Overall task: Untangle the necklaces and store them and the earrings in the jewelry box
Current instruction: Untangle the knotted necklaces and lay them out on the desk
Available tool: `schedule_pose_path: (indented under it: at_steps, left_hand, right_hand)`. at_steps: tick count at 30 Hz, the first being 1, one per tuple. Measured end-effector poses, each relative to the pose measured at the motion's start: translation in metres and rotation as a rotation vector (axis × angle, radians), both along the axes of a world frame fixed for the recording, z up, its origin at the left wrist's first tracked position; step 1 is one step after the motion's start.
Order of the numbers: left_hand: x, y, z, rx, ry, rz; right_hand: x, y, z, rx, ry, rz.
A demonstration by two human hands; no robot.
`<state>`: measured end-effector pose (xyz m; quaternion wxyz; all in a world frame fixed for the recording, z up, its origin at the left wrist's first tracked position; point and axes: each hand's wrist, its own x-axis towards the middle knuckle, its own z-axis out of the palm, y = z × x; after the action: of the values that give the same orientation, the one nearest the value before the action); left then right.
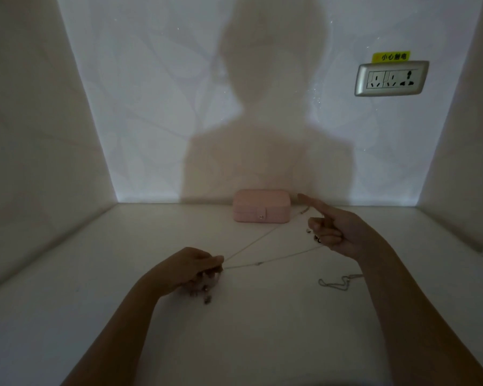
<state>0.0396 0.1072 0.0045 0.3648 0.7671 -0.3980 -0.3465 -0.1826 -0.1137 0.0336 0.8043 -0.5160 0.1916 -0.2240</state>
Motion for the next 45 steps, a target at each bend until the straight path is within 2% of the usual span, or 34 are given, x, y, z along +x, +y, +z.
schedule_pose_path:
  at_steps: [3,5,10,15,20,23,26,28,31,34,41,45]
  left_hand:
    - [0.011,0.003,-0.003,0.035,-0.168,0.057]
    - [0.017,0.005,-0.003,0.005,-0.191,0.133]
    - [0.028,0.003,-0.009,-0.116,-0.165,0.351]
    - [0.036,0.001,-0.014,-0.064,-0.408,0.490]
    - [0.042,0.005,-0.019,-0.046,-0.496,0.540]
    - [0.039,0.005,-0.021,-0.029,-0.561,0.493]
    - [0.027,-0.001,-0.020,-0.165,-0.547,0.373]
    - [0.012,-0.010,-0.020,-0.240,-0.531,0.218]
    - [-0.008,-0.026,-0.026,-0.210,-0.562,0.037]
    - [-0.013,-0.032,-0.030,-0.199,-0.569,0.070]
    - [-0.015,-0.036,-0.032,-0.149,-0.634,0.042]
    - [-0.014,-0.037,-0.032,-0.197,-0.503,0.083]
  right_hand:
    - [0.001,-0.006,-0.007,-0.090,0.158,-0.088]
    - [0.002,-0.008,-0.010,-0.114,0.223,-0.106]
    - [0.007,-0.006,-0.016,-0.153,0.319,-0.076]
    - [0.013,-0.009,-0.022,-0.148,0.352,-0.213]
    - [0.010,-0.012,-0.025,-0.305,0.475,-0.325]
    - [0.012,-0.014,-0.026,-0.524,0.646,-0.423]
    - [0.017,-0.010,-0.031,-1.014,0.884,-0.597]
    - [0.027,0.002,-0.037,-1.147,0.789,-0.635]
    - [0.053,0.032,-0.047,-1.314,0.551,-0.340]
    - [0.076,0.054,-0.055,-1.378,0.422,-0.027]
    - [0.092,0.056,-0.049,-1.271,0.504,0.079]
    - [0.105,0.060,-0.043,-1.228,0.547,0.199]
